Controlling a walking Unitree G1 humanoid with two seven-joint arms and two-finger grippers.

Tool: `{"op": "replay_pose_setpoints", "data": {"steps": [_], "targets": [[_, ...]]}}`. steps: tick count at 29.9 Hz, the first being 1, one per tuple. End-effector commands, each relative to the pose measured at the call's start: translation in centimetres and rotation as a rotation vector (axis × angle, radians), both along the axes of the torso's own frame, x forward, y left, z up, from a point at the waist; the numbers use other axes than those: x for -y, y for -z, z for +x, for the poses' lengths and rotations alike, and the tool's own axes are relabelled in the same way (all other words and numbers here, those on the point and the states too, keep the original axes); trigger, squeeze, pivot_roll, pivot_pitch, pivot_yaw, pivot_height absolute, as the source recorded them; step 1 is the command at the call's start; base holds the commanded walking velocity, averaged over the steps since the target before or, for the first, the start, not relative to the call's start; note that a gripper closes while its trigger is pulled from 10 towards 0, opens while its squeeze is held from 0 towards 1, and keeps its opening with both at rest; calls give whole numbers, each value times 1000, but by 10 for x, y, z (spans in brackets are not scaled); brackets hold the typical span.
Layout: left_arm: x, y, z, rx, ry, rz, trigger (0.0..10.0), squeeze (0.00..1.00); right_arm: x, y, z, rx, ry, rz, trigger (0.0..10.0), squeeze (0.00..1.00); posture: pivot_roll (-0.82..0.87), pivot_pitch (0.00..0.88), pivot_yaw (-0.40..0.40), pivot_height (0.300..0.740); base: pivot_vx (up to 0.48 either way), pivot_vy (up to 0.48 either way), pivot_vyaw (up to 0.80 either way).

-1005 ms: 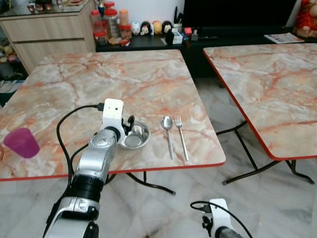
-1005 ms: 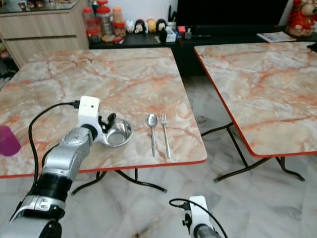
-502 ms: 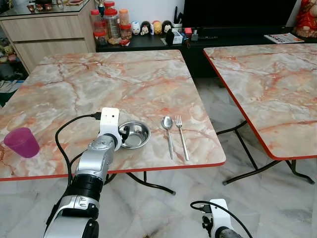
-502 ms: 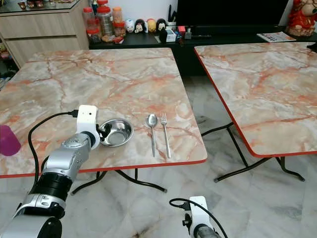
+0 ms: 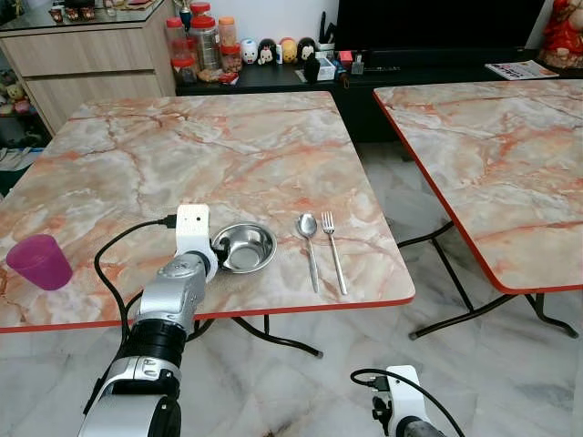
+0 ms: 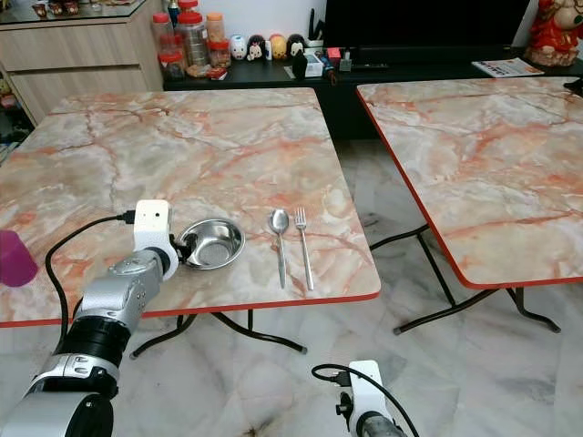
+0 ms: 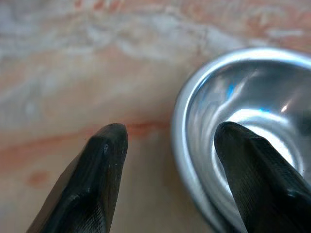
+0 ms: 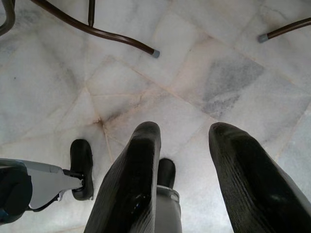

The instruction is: Setting the table

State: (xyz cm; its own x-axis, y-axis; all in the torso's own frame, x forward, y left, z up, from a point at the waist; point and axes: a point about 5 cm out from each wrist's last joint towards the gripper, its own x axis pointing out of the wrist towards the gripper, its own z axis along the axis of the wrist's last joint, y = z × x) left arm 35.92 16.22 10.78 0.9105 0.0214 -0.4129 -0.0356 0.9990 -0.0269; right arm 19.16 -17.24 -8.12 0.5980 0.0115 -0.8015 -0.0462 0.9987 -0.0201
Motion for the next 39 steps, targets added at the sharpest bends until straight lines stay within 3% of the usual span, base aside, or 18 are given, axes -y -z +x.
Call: {"op": "replay_pose_setpoints", "data": {"steps": [1, 9, 10, 11, 32, 39], "targets": [[-1, -3, 3, 3, -12, 2, 10000, 0, 0, 0, 0, -1, 16, 8, 10000, 0, -11, 0, 14, 732, 0, 0, 0], [1, 3, 1, -21, 2, -12, 10000, 0, 0, 0, 0, -1, 15, 8, 10000, 0, -12, 0, 14, 732, 0, 0, 0], [1, 3, 1, -21, 3, -12, 9059, 0, 0, 0, 0, -1, 16, 9, 10000, 0, -12, 0, 15, 732, 0, 0, 0], [1, 3, 1, -16, 4, -16, 0, 0, 0, 0, 0, -1, 16, 9, 10000, 0, -11, 0, 15, 732, 0, 0, 0], [5, 4, -2, -30, 72, -6, 0, 0, -3, 0, 1, -4, 12, 15, 10000, 0, -7, 0, 18, 732, 0, 0, 0], [1, 2, -3, 21, 44, -85, 0, 0, -3, 0, 1, -5, 13, 15, 10000, 0, -3, 0, 16, 732, 0, 0, 0]]}}
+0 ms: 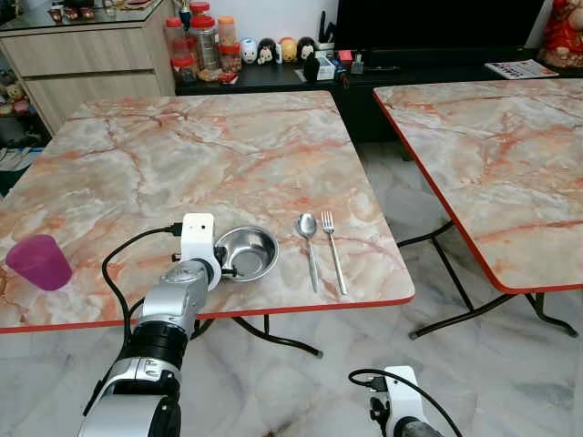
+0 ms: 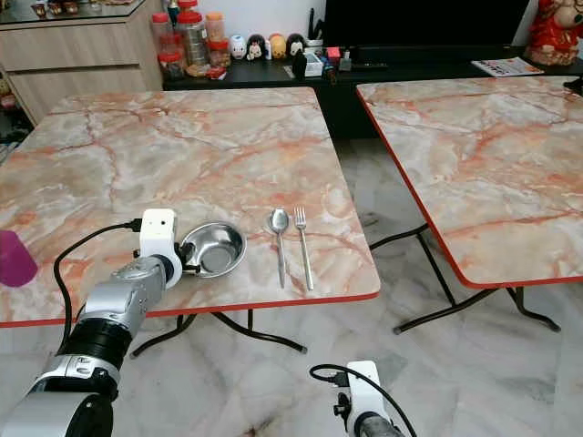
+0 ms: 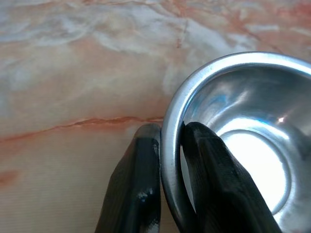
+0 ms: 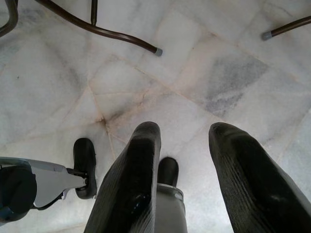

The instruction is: Setting the table

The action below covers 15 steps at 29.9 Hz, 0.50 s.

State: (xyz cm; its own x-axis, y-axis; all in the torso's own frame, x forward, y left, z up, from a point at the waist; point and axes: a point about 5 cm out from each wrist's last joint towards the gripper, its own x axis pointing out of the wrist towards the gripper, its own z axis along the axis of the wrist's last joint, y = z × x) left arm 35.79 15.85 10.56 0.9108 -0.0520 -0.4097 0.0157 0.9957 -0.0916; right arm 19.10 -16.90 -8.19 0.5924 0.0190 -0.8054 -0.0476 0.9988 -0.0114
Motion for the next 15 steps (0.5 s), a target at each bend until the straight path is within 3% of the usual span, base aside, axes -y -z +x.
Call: {"op": "replay_pose_setpoints", "data": {"steps": [1, 6, 9, 10, 12, 13, 14, 15], "targets": [[-4, 0, -3, 26, -13, -34, 0, 0, 1, -1, 2, 2, 14, 7, 10000, 0, -2, 0, 16, 732, 0, 0, 0], [-11, 5, -9, 20, -31, -68, 0, 0, 1, -1, 2, 2, 11, 6, 10000, 0, 2, 0, 13, 732, 0, 0, 0], [-12, 1, -10, 58, -49, -133, 0, 0, 1, -1, 2, 2, 10, 7, 10000, 0, 4, 0, 10, 732, 0, 0, 0], [-12, -9, -9, 133, -49, -210, 0, 0, 0, -1, 2, 3, 9, 7, 10000, 0, 6, 0, 9, 732, 0, 0, 0], [-13, -14, -9, 174, -46, -246, 0, 0, 0, -1, 3, 3, 9, 7, 10000, 0, 6, 0, 9, 732, 0, 0, 0], [-14, -39, -9, 326, -36, -402, 0, 0, 1, -1, 3, 3, 7, 6, 10000, 0, 12, 0, 4, 732, 0, 0, 0], [-16, -49, -11, 384, -32, -451, 0, 0, 1, -1, 3, 3, 6, 6, 10000, 0, 12, 0, 4, 732, 0, 0, 0], [-16, -49, -11, 384, -32, -451, 0, 0, 1, -1, 3, 3, 6, 6, 10000, 0, 12, 0, 4, 732, 0, 0, 0]]}}
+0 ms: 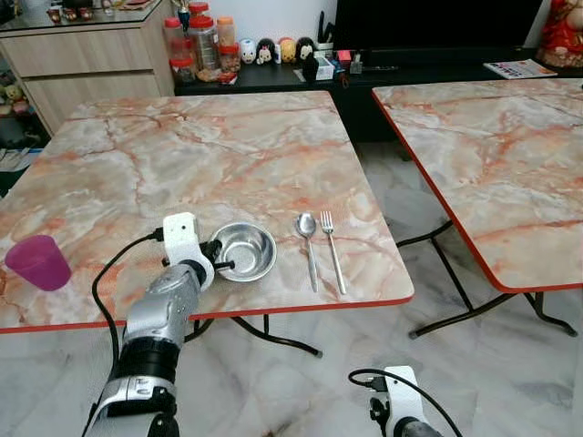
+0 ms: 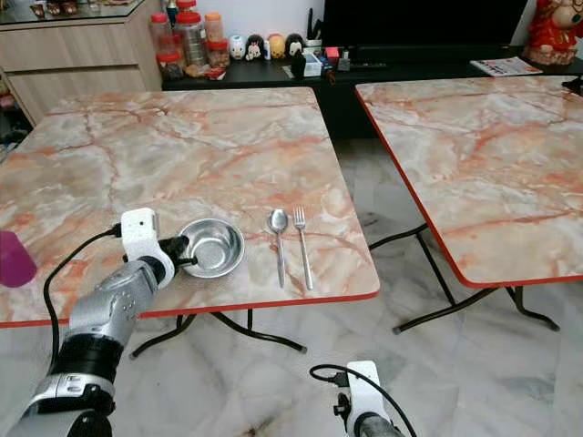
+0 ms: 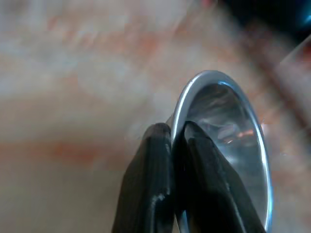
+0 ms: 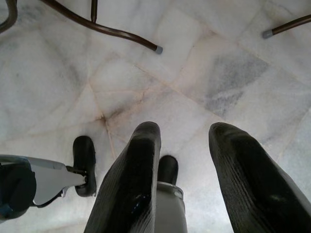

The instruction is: Setting the table

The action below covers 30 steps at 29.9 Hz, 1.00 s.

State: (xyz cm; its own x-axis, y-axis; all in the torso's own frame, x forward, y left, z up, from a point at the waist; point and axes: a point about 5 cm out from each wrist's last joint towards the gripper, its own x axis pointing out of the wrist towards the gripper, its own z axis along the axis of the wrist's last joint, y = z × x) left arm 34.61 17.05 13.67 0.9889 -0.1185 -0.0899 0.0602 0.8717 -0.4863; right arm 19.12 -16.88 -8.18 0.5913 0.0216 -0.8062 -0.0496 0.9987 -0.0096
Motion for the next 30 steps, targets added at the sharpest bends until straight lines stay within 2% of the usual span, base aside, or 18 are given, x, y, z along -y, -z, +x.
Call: {"op": "replay_pose_setpoints", "data": {"steps": [1, 2, 4, 5, 7, 8, 12, 14, 15, 17, 19, 24, 26, 27, 28, 30], "targets": [[-15, -37, -1, 192, -51, -61, 4431, 0, 1, -1, 3, 4, 6, 3, 10000, 0, 21, 0, -1, 732, 0, 0, 0], [-19, -43, -2, 213, -68, -80, 10000, 0, 1, -1, 3, 4, 5, 2, 10000, 0, 26, 0, -3, 732, 0, 0, 0], [-31, -58, -4, 276, -113, -99, 10000, 0, 1, -2, 3, 4, 1, 2, 10000, 0, 29, 0, -4, 732, 0, 0, 0], [-44, -74, -7, 346, -159, -91, 10000, 0, 0, -2, 4, 6, -2, 3, 10000, 0, 32, 0, -3, 732, 0, 0, 0], [-54, -85, -11, 395, -198, -83, 10000, 0, -1, -2, 4, 8, -3, 5, 10000, 0, 33, 0, -3, 732, 0, 0, 0], [-70, -97, -18, 453, -261, -57, 10000, 0, -2, -3, 5, 12, -1, 9, 10000, 0, 33, 0, -1, 732, 0, 0, 0], [-101, -114, -33, 532, -410, -22, 10000, 0, -3, -3, 6, 16, 1, 12, 10000, 0, 34, 0, 1, 732, 0, 0, 0], [-132, -122, -51, 569, -577, 31, 10000, 0, -3, -3, 6, 15, -1, 10, 10000, 0, 44, 0, -1, 732, 0, 0, 0], [-142, -124, -57, 579, -632, 36, 10000, 0, -3, -3, 6, 15, -1, 11, 10000, 0, 45, 0, -1, 732, 0, 0, 0], [-178, -126, -86, 601, -862, 78, 10000, 0, -4, -3, 6, 14, -1, 11, 10000, 0, 51, 0, -1, 732, 0, 0, 0], [-198, -123, -105, 591, -1004, 118, 10000, 0, -4, -2, 5, 13, -2, 12, 10000, 0, 53, 0, -1, 732, 0, 0, 0], [-227, -116, -142, 548, -1237, 205, 10000, 0, -5, -2, 5, 13, -6, 15, 10000, 0, 58, 0, -4, 732, 0, 0, 0], [-241, -105, -159, 467, -1365, 265, 10000, 0, -5, -2, 5, 13, -8, 15, 10000, 0, 65, 0, -8, 732, 0, 0, 0], [-248, -95, -165, 380, -1424, 308, 10000, 0, -5, -2, 5, 12, -10, 14, 10000, 0, 66, 0, -9, 732, 0, 0, 0], [-253, -86, -170, 327, -1461, 328, 10000, 0, -5, -2, 5, 12, -11, 14, 10000, 0, 66, 0, -9, 732, 0, 0, 0], [-257, -77, -173, 291, -1498, 340, 10000, 0, -5, -2, 5, 13, -12, 14, 10000, 0, 64, 0, -7, 732, 0, 0, 0]]}}
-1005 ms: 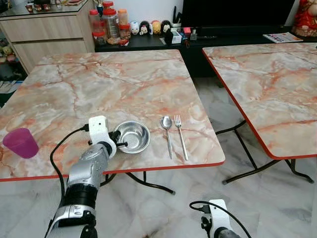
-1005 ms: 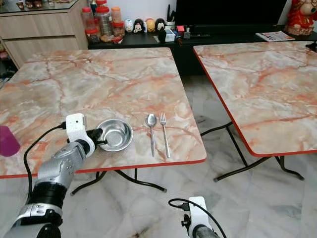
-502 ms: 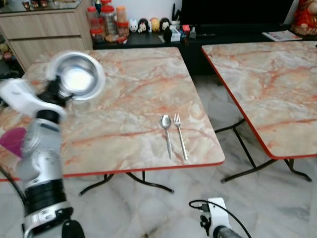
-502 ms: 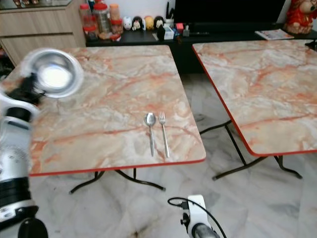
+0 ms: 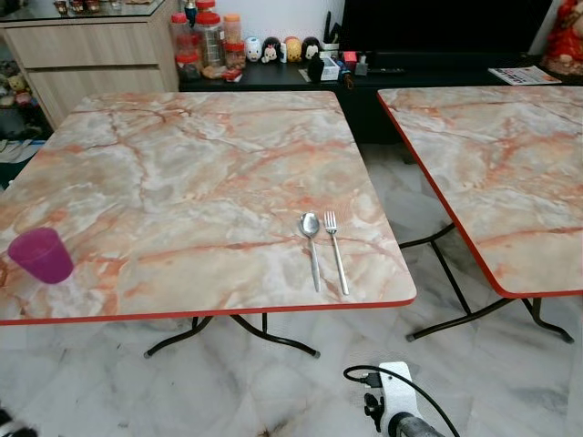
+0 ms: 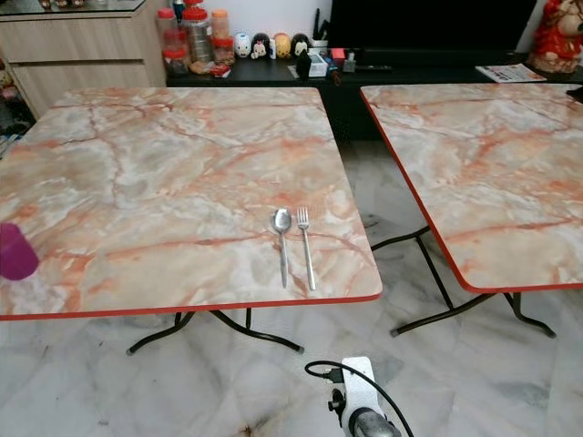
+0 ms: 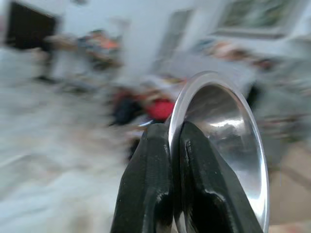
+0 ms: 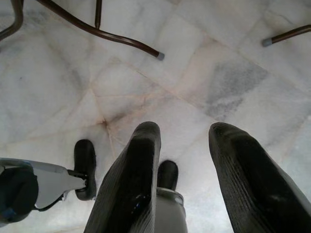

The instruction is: Setting the table

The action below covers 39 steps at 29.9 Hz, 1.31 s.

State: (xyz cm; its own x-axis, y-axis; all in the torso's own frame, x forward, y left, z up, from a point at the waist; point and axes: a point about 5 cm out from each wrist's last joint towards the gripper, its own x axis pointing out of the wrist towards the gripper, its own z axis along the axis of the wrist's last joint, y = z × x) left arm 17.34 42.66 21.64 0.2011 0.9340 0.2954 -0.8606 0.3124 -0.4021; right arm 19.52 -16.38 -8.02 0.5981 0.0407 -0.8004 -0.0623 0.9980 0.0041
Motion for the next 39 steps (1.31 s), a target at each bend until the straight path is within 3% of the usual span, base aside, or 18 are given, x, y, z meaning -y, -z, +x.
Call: {"op": "replay_pose_setpoints", "data": {"steps": [1, 3, 4, 5, 8, 11, 13, 15, 17, 19, 21, 22, 23, 24, 25, 26, 33, 39], "targets": [[-1, 3, -1, -12, -42, 11, 10000, 0, 0, -1, 1, 4, 0, 0, 10000, 0, 64, 0, -7, 732, 0, 0, 0], [-1, 3, -1, -12, -47, 13, 10000, 0, 0, -1, 1, 4, 0, 0, 10000, 0, 64, 0, -7, 732, 0, 0, 0], [-4, 28, -1, -189, -87, -55, 10000, 0, 0, -1, 2, 5, 3, 0, 10000, 0, 50, 0, 0, 732, 0, 0, 0], [-6, 71, -8, -454, -160, -143, 10000, 0, 1, -1, 2, 7, 11, 0, 10000, 0, 47, 0, 2, 732, 0, 0, 0], [0, 113, -12, -709, -163, -204, 10000, 0, 1, -1, 2, 8, 15, 1, 10000, 0, 41, 0, 5, 732, 0, 0, 0], [19, 172, -11, -909, -4, -391, 10000, 0, 1, 0, 0, 3, 22, 1, 10000, 0, 32, 0, 9, 732, 0, 0, 0], [26, 184, -12, -952, 21, -421, 10000, 0, 1, 0, -1, 2, 25, 1, 10000, 0, 26, 0, 12, 732, 0, 0, 0], [44, 208, -10, -1084, 141, -454, 10000, 0, 2, 1, -1, 1, 30, 0, 10000, 0, 23, 0, 12, 732, 0, 0, 0], [61, 226, -6, -1127, 259, -505, 10000, 0, 3, 1, -2, 0, 33, 0, 10000, 0, 23, 0, 11, 732, 0, 0, 0], [88, 240, 9, -1191, 467, -465, 10000, 0, 3, 1, -2, -2, 33, -2, 10000, 0, 24, 0, 9, 732, 0, 0, 0], [98, 243, 15, -1204, 530, -440, 10000, 0, 3, 1, -2, -2, 33, -2, 10000, 0, 24, 0, 9, 732, 0, 0, 0], [121, 251, 27, -1153, 668, -473, 10000, 0, 4, 1, -2, -2, 32, -3, 10000, 0, 25, 0, 8, 732, 0, 0, 0], [131, 254, 31, -1128, 718, -503, 10000, 0, 4, 1, -2, -3, 31, -4, 10000, 0, 22, 0, 10, 732, 0, 0, 0], [131, 254, 31, -1128, 718, -503, 10000, 0, 4, 1, -2, -3, 31, -4, 10000, 0, 22, 0, 10, 732, 0, 0, 0], [151, 260, 38, -1116, 805, -524, 10000, 0, 4, 1, -2, -2, 33, -4, 10000, 0, 17, 0, 12, 732, 0, 0, 0], [159, 262, 41, -1113, 842, -532, 10000, 0, 4, 0, -1, 0, 36, -3, 10000, 0, 13, 0, 14, 732, 0, 0, 0], [201, 272, 48, -1080, 1005, -592, 10000, 0, 5, -1, 0, 10, 50, -4, 10000, 0, -2, 0, 20, 732, 0, 0, 0], [209, 284, 32, -1122, 958, -656, 10000, 0, 9, 0, -2, 4, 56, -10, 10000, 0, -32, 0, 26, 732, 0, 0, 0]]}}
